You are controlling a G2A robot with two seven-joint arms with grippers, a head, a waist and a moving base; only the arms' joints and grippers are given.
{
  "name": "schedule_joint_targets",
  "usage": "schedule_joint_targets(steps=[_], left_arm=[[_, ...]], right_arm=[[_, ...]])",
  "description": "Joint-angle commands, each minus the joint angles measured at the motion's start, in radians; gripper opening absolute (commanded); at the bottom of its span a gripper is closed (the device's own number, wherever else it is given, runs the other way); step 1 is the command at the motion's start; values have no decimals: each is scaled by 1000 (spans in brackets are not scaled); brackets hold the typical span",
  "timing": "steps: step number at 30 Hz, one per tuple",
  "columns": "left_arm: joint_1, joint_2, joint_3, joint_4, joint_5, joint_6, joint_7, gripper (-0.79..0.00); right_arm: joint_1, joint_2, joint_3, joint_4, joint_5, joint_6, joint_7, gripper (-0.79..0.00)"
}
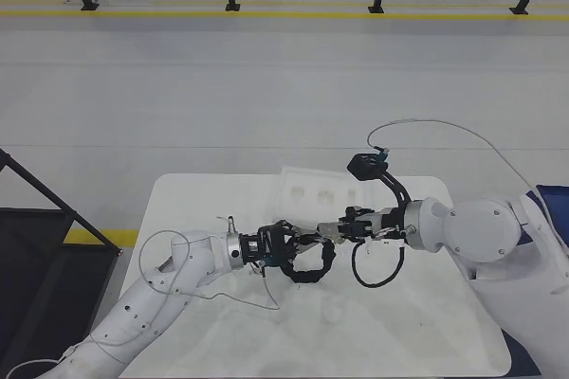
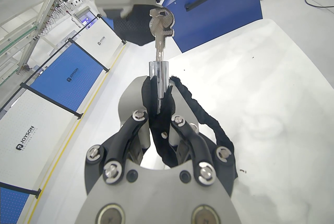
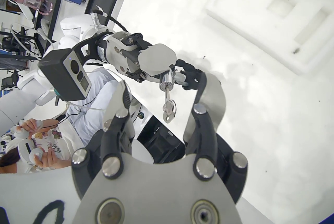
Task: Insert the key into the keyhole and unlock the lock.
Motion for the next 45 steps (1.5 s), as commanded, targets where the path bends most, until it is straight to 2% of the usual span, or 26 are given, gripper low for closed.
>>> schedule_joint_targets(steps=[1, 5, 9, 17, 25, 30, 36, 39, 42, 45], left_arm=[[1, 1, -9, 7, -17, -23, -2, -785], [0, 5, -33, 23, -62, -81, -16, -785], [8, 11, -67, 20, -100, -112, -26, -785], [42, 28, -133, -26, -149, -182, -107, -785], [73, 43, -204, -66, -243, -255, -175, -785], [82, 45, -209, -92, -265, -277, -215, -785], [65, 38, -180, -90, -278, -287, -257, -785], [57, 34, -161, -90, -267, -279, -274, -785], [51, 30, -145, -84, -270, -281, -275, -785], [46, 27, -135, -78, -273, -284, -275, -785]], right_arm=[[-4, 4, 10, 0, 1, -59, 9, 0], [-11, 14, 23, -7, -13, -269, 55, 0], [-37, 24, 39, -23, -15, -401, 80, 0], [-73, 37, 56, -52, 6, -474, 124, 0], [-78, 37, 60, -49, 14, -480, 104, 0], [-78, 37, 60, -49, 14, -480, 104, 0], [-100, 39, 54, -45, 0, -485, 93, 0], [-95, 43, 47, -42, 4, -547, 124, 0], [-68, 46, 29, -35, -24, -697, 170, 0], [-42, 52, -28, -31, -89, -780, 114, 0]])
